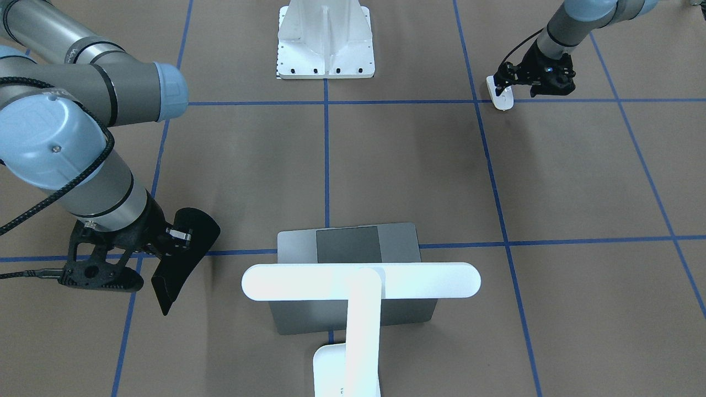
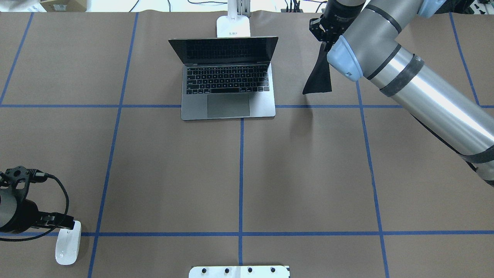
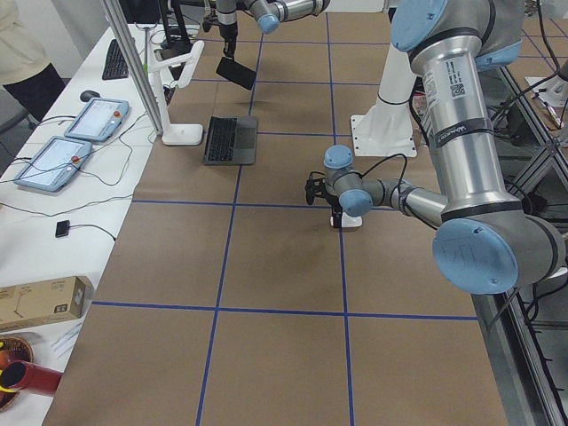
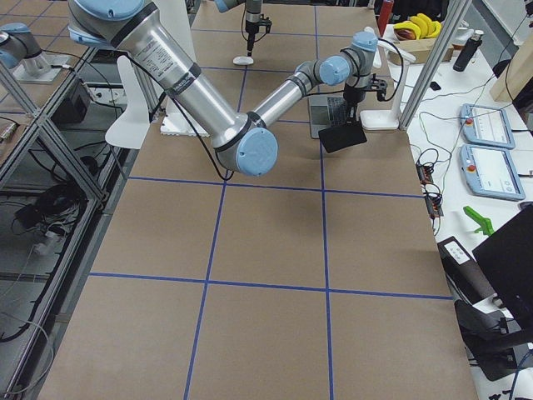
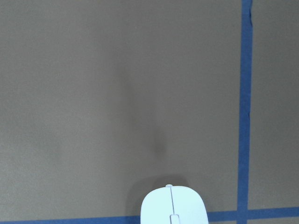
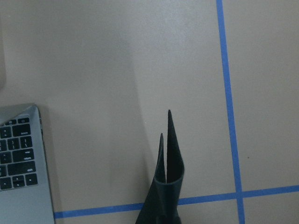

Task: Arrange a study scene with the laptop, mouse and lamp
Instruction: 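Carry the pad beside the laptop while the left gripper reaches the mouse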

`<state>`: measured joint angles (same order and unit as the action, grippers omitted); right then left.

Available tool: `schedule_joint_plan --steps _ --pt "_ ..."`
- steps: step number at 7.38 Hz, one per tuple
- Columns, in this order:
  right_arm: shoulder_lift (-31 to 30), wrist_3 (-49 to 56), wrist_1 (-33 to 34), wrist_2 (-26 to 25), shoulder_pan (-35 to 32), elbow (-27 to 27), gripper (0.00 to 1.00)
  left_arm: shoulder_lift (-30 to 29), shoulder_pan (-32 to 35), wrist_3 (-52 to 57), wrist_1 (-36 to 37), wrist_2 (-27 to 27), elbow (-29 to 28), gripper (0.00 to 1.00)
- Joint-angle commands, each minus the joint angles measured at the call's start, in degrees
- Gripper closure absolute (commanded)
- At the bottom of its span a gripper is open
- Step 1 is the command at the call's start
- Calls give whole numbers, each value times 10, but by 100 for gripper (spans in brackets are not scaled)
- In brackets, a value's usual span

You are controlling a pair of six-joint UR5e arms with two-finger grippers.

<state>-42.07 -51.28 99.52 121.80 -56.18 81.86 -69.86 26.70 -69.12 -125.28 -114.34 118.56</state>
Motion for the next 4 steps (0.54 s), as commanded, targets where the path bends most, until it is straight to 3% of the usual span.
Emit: schedule_joint_plan --steps 1,2,3,4 --pt "13 -4 1 2 2 -2 100 1 -1 0 -1 -1 4 0" --pt "11 0 1 2 3 -6 100 1 -1 0 -1 -1 6 0" --pt "11 7 0 -3 7 -19 1 1 -1 -1 -1 -1 6 0" --pt "12 1 -9 -6 9 -20 0 1 -1 -1 -1 -1 6 0"
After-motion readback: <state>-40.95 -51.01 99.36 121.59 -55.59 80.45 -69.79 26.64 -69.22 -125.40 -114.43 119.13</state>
